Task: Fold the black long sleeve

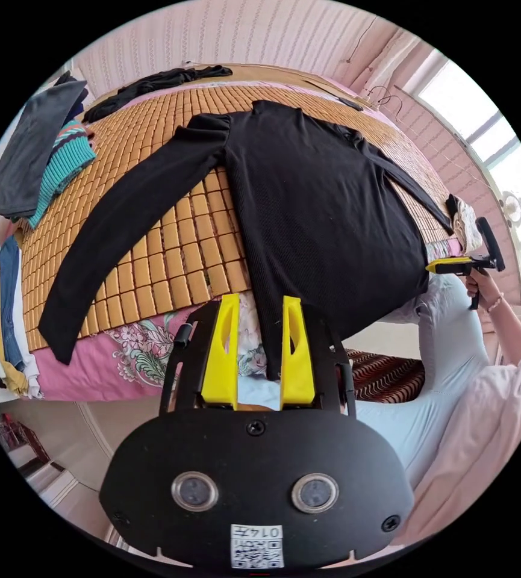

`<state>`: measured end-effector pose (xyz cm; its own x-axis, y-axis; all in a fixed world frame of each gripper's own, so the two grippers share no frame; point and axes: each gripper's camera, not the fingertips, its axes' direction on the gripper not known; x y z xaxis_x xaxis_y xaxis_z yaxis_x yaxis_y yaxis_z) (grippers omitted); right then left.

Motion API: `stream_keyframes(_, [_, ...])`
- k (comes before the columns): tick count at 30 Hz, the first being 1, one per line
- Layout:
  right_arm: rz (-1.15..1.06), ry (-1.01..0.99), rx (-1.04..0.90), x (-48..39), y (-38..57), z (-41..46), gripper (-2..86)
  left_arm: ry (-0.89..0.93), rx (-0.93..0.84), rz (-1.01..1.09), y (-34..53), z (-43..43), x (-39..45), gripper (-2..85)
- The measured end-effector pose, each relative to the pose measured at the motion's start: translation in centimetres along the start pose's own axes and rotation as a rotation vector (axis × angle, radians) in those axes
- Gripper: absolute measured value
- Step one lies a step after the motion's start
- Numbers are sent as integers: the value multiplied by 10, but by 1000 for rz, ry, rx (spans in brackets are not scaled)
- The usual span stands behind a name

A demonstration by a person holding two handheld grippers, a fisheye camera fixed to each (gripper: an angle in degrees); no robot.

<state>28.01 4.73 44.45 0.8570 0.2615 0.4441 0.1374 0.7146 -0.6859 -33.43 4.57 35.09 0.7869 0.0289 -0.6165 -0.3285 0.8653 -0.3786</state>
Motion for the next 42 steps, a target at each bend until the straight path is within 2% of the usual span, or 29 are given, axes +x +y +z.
stream_keyframes(5, [-40, -29, -2, 2, 7, 0, 20, -148, -87, 73, -16, 15, 22, 65])
stream_keyframes(8, [-57, 4, -11, 3, 12, -1, 16, -110, -102, 90, -22, 12, 26, 4])
stream_keyframes(10, [-64, 12, -18, 3, 13, 2, 10, -121, -109, 99, -24, 12, 27, -2])
stream_keyframes(19, [-66, 19, -58, -7, 7, 26, 22, -19, -61, 1, -17, 1, 4, 48])
stream_keyframes(23, [-88, -28, -142, -13, 4, 45, 41, -3, -90, 62, -6, -3, 8, 63])
stream_keyframes(26, [-99, 4, -210, -23, -4, 64, 51, -67, -125, 127, -9, 6, 13, 70])
stream_keyframes(29, [-132, 58, -232, -37, -10, 77, 28, -21, -179, 129, -15, 21, 14, 71])
stream_keyframes(34, [-188, 120, -282, -57, -13, 93, 7, -94, -219, 199, -18, 28, 20, 25])
stream_keyframes(38, [-193, 150, -297, -70, -16, 107, 6, -72, -207, 204, -9, 32, 14, -2])
stream_keyframes(42, [-153, 123, -279, -79, -16, 119, 18, -24, -175, 150, 0, 30, 1, 8])
